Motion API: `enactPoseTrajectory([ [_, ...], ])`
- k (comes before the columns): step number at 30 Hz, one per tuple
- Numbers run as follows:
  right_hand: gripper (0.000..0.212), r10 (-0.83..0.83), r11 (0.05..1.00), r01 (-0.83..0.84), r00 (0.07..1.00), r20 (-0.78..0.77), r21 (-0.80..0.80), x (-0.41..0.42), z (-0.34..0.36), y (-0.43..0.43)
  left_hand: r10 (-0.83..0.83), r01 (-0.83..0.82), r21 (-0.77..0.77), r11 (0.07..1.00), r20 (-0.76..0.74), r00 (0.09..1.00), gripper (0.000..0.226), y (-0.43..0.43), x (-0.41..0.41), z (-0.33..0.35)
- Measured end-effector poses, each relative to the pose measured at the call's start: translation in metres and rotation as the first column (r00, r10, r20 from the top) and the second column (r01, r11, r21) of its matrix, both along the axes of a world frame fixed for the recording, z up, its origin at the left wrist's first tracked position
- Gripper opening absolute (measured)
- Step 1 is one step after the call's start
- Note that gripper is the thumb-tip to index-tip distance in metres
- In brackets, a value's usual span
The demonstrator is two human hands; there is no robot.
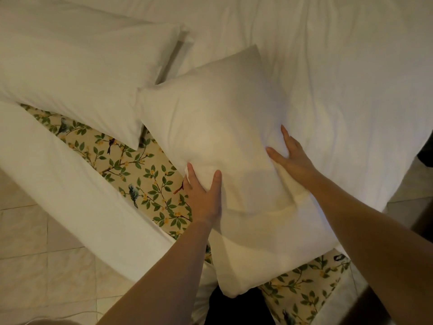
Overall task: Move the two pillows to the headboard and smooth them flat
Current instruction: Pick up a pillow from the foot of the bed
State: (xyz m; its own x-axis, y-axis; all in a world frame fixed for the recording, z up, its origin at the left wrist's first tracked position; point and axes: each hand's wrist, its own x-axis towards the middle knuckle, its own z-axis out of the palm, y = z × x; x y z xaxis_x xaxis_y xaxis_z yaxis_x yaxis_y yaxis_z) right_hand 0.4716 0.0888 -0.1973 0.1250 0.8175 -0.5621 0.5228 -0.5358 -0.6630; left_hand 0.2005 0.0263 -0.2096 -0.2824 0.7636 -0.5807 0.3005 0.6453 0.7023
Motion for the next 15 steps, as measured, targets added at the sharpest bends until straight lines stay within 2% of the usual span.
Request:
enactPoseTrajectory([
  [2,0.111,0.007,1.0,-0.008,0.999,0.034,0.006,-0.01,0.005,-0.006,0.03,-0.03,0.036,0.999,0.012,0.999,0.094,-0.001,0.004,0.004],
  [6,0.101,0.008,0.999,-0.011,0.996,0.091,0.033,-0.029,0.02,-0.017,0.039,-0.041,0.099,0.994,0.016,0.999,0.092,-0.004,0.008,0.019],
  [8,0.105,-0.004,0.999,-0.001,0.994,0.108,0.046,-0.039,0.031,-0.022,0.021,-0.024,0.123,0.992,0.025,0.999,0.094,-0.003,0.006,0.031],
  [11,0.111,-0.047,0.997,0.039,0.992,0.121,0.07,-0.058,0.053,-0.032,-0.089,0.087,0.145,0.986,0.003,0.996,0.099,-0.005,-0.005,0.05],
  [15,0.108,-0.108,0.991,0.097,0.987,0.118,0.097,-0.095,0.085,-0.048,-0.227,0.241,0.138,0.961,-0.11,0.968,0.106,-0.012,-0.033,0.082],
])
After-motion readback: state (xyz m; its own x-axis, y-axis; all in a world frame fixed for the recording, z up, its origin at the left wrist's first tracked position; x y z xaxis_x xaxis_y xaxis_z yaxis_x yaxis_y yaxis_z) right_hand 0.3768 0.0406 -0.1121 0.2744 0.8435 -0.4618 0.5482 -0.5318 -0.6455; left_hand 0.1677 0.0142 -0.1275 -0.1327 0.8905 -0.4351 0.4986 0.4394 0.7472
